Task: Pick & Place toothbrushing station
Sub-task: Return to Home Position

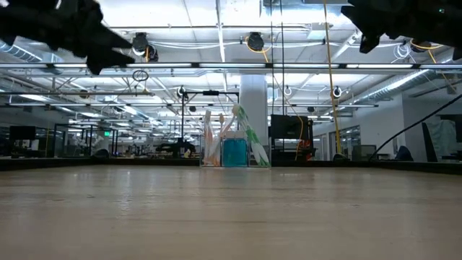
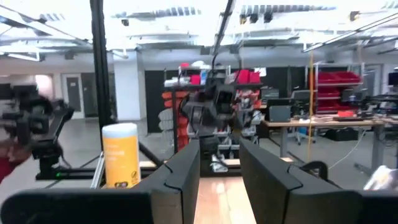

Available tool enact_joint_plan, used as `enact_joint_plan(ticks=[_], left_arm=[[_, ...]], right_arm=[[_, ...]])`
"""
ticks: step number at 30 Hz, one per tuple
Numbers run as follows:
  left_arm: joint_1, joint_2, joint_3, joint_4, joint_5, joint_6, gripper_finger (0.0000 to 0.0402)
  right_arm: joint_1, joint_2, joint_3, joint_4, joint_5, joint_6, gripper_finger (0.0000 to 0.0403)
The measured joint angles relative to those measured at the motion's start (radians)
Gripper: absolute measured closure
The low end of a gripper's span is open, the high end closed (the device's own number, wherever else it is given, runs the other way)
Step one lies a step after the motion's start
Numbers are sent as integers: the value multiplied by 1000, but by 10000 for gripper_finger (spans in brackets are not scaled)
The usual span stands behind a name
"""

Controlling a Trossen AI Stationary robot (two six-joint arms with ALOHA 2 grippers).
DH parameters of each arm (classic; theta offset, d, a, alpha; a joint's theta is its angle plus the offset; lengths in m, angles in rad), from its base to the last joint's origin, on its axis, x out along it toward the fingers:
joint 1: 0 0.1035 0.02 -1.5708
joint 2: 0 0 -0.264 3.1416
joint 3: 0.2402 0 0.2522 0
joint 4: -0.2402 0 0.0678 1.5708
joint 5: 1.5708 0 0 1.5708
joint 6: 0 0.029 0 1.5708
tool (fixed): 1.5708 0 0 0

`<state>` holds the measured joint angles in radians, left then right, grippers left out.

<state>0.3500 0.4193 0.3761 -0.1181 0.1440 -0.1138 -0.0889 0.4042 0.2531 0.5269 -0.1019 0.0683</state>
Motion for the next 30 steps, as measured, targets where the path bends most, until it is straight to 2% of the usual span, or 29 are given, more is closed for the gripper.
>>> enact_joint_plan(ticks=[7,12,15,19,21,25,30], left_arm=[[-10,-209,-150,-13,-63,-46,149],[-39,-339,-249,68,-124,-49,149],[-56,-379,-306,112,-124,-49,149],[-76,-392,-352,121,-127,-54,149],[-86,-393,-357,130,-128,-49,149],[-108,-392,-357,129,-138,-27,149],[-148,-392,-357,129,-182,-31,149]], right_arm=[[-93,-165,0,-185,-3,72,298],[-107,-227,0,-378,-47,99,298],[-107,-244,0,-385,-82,97,298],[-106,-243,-59,-374,-210,105,298],[-106,-243,-91,-353,-242,114,298],[-106,-247,-131,-258,-242,110,298],[-106,-295,-132,-281,-242,87,298]])
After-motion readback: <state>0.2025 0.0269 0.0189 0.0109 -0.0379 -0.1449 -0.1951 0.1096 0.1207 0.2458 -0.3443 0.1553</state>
